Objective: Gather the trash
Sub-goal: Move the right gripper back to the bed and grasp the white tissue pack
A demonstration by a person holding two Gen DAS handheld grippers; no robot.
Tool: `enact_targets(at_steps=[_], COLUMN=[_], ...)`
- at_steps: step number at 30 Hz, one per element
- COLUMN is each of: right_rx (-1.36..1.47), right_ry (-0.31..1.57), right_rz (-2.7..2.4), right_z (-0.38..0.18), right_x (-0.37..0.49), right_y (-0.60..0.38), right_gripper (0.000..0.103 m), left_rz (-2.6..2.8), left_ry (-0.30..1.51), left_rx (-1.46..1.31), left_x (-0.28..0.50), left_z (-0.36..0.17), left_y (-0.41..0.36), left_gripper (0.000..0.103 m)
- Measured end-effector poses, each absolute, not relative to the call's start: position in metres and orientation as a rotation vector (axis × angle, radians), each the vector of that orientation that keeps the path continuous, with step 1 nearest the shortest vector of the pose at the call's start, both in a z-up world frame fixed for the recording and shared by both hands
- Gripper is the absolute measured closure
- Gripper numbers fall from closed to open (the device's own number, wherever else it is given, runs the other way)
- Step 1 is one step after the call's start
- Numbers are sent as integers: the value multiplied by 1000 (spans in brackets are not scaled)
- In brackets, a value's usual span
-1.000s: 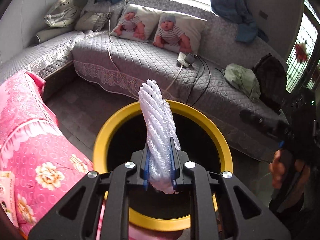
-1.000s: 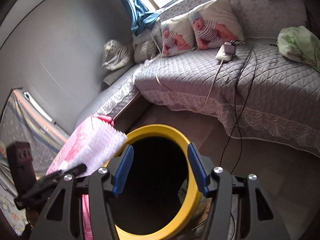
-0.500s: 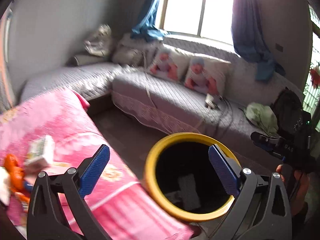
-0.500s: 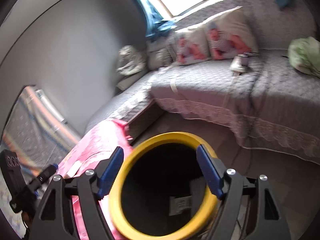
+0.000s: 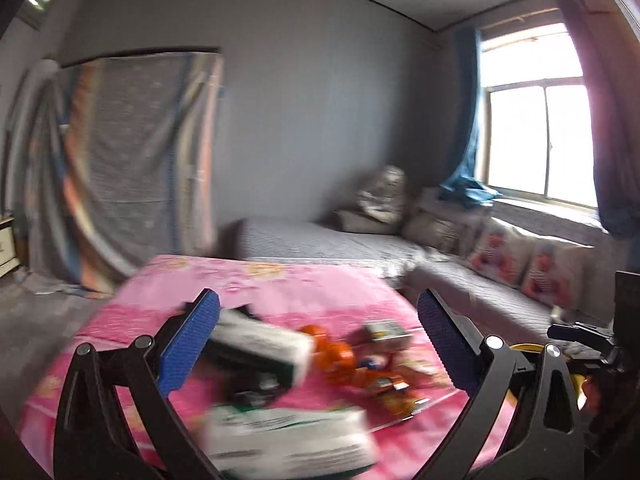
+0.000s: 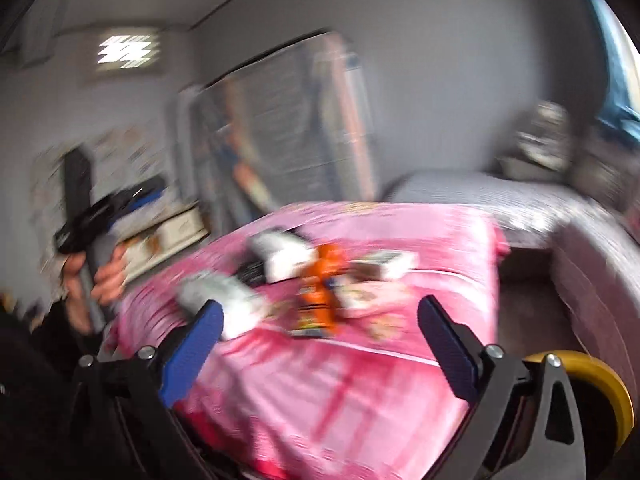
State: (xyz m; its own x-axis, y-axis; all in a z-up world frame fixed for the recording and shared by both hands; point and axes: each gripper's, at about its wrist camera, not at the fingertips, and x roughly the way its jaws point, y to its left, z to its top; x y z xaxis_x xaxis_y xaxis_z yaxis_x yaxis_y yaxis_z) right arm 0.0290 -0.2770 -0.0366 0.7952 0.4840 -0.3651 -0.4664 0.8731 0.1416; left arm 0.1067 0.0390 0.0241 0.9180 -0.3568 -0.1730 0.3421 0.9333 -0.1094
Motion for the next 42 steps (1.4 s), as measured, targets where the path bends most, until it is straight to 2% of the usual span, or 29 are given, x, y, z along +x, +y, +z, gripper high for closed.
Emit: enact_targets(at_steps=[7,13,20,24,29,35,37,42], right_rx=[-337,-518,-655,-641,-666,-636,-621,-501], right_ry=[549,711,851,950,955,948,922,881], right_rz=[894,977,962,998,979,917,902,888], right_z=[-46,-65,-106,-122,-128,-133,-132,-126], right_x=[87,142,188,202,200,193,188,189], right_y=[-134,-60,-24,-15,-9,-9,-11,-26], right_gripper=[8,8,8,8,8,30,45,57], left_rz=[-195,-168,-172,-159,-143,-151,-145,-142], left_ry=[240,251,273,293,316,345,347,357], left_rx=[-199,-258,-287,-298,-304,-321,-316,-315], left_x=[92,90,90,93,96,101,102,103], left_z=[-7,-27,-47,-55,-59,-58,-57,-53], left_y=[124,151,168,174,174,169,166,157], left_gripper=[8,8,8,8,8,8,8,8])
